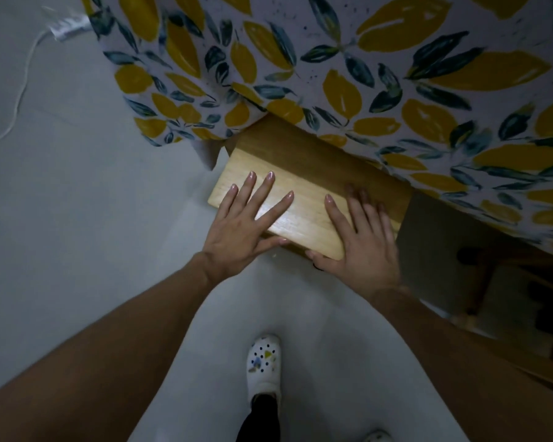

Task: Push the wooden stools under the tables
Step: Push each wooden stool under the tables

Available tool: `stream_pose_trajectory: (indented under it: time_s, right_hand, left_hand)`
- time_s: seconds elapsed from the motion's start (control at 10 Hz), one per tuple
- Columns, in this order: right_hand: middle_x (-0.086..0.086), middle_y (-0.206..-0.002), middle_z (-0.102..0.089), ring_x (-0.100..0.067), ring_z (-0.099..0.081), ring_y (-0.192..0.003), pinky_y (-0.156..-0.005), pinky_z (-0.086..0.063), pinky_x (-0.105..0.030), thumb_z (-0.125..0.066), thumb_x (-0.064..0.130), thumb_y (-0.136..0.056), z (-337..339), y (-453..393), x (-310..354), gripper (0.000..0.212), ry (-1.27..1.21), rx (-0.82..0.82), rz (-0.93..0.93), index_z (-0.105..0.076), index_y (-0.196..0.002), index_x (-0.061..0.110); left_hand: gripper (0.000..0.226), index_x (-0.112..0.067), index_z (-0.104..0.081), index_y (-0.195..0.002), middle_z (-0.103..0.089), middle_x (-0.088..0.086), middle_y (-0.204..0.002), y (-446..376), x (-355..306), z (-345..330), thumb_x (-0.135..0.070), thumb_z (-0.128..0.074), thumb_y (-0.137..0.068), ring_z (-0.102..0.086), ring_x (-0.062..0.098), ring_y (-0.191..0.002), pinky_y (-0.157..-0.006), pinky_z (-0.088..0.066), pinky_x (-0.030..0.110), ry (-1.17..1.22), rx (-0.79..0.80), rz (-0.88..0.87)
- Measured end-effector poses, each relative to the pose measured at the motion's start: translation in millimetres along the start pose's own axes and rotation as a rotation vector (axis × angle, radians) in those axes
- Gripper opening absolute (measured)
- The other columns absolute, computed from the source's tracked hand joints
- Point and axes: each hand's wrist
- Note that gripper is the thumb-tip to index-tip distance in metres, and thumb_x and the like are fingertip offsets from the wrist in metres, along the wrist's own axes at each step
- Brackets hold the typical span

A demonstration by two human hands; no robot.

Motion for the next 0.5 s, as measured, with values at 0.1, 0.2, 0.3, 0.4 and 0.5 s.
stream_pose_trajectory:
  time_s: [0.1, 0.2, 0.3, 0.4, 0.5]
  right_hand:
    - [-0.009, -0.161, -0.016, -0.027, -0.009, -0.148, -0.12, -0.004, -0.047, -0.037, 0.078, -0.077, -1.0, -0.1, 0.8, 0.092, 0.002, -0.032, 0.0, -0.018, -0.152, 0.029]
    - [-0.009, -0.162, -0.014, -0.028, -0.007, -0.149, -0.121, -0.004, -0.048, -0.038, 0.078, -0.078, 0.3, -2.3, 1.2, 0.092, 0.007, -0.032, 0.0, -0.017, -0.153, 0.028]
    - [-0.009, -0.162, -0.009, -0.028, -0.004, -0.149, -0.12, -0.003, -0.05, -0.04, 0.077, -0.079, -0.5, 0.0, 3.2, 0.092, 0.002, -0.012, 0.001, -0.016, -0.153, 0.028]
    - [-0.01, -0.163, -0.002, -0.028, 0.002, -0.149, -0.12, 0.001, -0.051, -0.038, 0.077, -0.082, 12.9, -3.3, 2.4, 0.092, -0.016, 0.081, 0.005, -0.008, -0.154, 0.029]
    - [-0.007, -0.163, -0.003, -0.027, 0.001, -0.149, -0.118, 0.006, -0.05, -0.032, 0.076, -0.085, 37.9, 6.9, 6.7, 0.087, -0.056, 0.137, -0.013, -0.001, -0.153, 0.031]
  left_hand:
    - [0.071, -0.035, -0.009, -0.151, -0.002, 0.007, -0.161, -1.7, 1.3, -2.5, -0.069, -0.021, -0.089, 0.003, 0.032, -0.147, -0.117, -0.003, 0.047, -0.003, -0.017, -0.009]
    - [0.071, -0.036, -0.008, -0.15, 0.002, 0.005, -0.161, -3.9, 4.8, -0.3, -0.068, -0.025, -0.09, 0.008, 0.03, -0.147, -0.117, 0.0, 0.046, 0.041, -0.007, -0.02]
    - [0.072, -0.035, -0.001, -0.151, 0.009, 0.005, -0.161, -3.0, 3.7, 1.5, -0.067, -0.025, -0.09, 0.014, 0.029, -0.146, -0.117, 0.002, 0.047, 0.042, 0.049, -0.031]
    - [0.077, -0.031, 0.01, -0.15, 0.019, 0.01, -0.159, -6.2, 1.1, 14.8, -0.071, -0.01, -0.087, 0.021, 0.032, -0.144, -0.117, 0.002, 0.052, 0.023, 0.174, 0.001]
    - [0.087, -0.027, 0.014, -0.15, 0.024, 0.012, -0.156, -4.4, -19.3, 39.5, -0.073, 0.008, -0.076, 0.027, 0.031, -0.142, -0.116, 0.007, 0.053, 0.036, 0.286, 0.092]
Point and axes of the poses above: each hand's wrist, its own y-axis away from the middle knuckle, its own z-axis out of the back of the hand, x = y × z
